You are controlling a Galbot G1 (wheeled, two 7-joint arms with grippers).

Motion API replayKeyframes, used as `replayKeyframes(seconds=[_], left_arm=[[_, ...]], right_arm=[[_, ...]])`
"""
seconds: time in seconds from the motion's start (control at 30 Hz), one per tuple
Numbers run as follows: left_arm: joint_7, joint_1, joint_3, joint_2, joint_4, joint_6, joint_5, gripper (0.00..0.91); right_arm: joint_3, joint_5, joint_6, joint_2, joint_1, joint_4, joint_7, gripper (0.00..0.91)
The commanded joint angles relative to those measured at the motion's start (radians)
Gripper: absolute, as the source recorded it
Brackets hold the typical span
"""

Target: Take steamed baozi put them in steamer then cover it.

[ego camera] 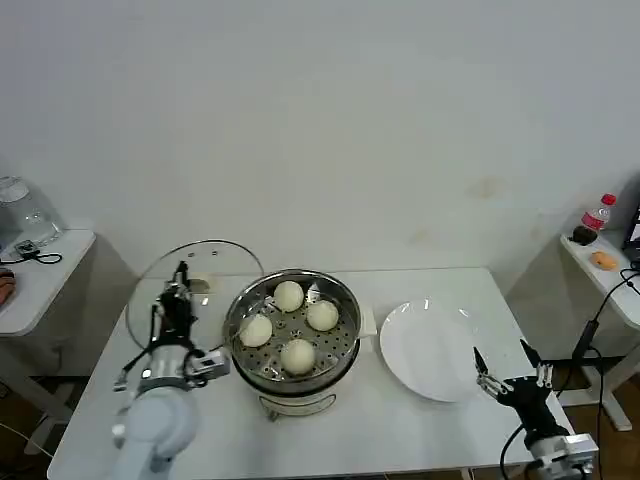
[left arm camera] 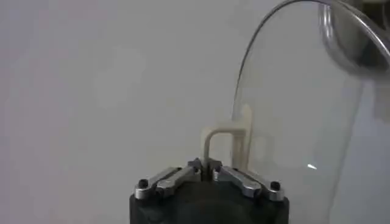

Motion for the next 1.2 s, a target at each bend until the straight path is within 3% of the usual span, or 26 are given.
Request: replayKeyframes(seconds=[0.03, 0.2, 1.2], left_arm=[[0.103, -0.053, 0.193, -0.266, 0.036, 0.004, 0.370, 0.000], [0.101, -0.042, 0.224, -0.343, 0.076, -0.016, 0.463, 0.000], [0.103, -0.031, 0.277, -0.350, 0.146, -0.008, 0.458, 0.000]], right_arm=[[-0.024, -0.032, 0.001, 0.007, 0.009, -0.011, 0.001, 0.907], [-0.032, -0.038, -0.001, 0.009, 0.012, -0.010, 0.000, 0.907], [-0.045, -0.053, 0.006, 0.023, 0.004, -0.018, -0.002, 0.907]])
